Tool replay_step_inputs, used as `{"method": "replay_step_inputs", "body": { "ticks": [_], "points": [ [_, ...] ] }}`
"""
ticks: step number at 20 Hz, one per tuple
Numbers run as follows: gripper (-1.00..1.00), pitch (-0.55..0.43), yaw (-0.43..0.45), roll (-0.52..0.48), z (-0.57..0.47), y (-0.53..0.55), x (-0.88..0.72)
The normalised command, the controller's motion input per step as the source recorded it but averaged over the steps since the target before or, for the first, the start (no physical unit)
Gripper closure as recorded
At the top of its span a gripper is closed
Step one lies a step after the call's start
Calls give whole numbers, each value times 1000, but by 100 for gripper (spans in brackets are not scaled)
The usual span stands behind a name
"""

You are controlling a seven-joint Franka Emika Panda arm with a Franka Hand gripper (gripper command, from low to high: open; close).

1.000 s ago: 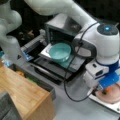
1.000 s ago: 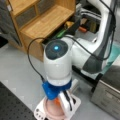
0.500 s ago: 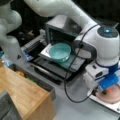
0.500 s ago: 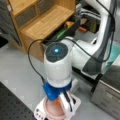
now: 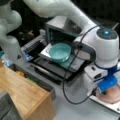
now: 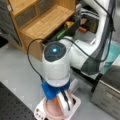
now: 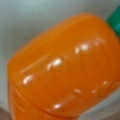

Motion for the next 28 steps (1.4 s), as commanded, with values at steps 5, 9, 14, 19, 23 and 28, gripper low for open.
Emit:
{"method": "replay_step_inputs", "body": {
  "ticks": [5, 9, 14, 19, 23, 28],
  "points": [
    [-100, 31, 64, -360, -65, 162, 107],
    [-100, 10, 24, -339, -39, 170, 135],
    [100, -1, 5, -323, -33, 122, 127],
    [100, 8, -2, -313, 5, 102, 95],
    [100, 11, -8, -322, 18, 87, 81],
    [100, 12, -8, -319, 25, 82, 72]
  ]
}}
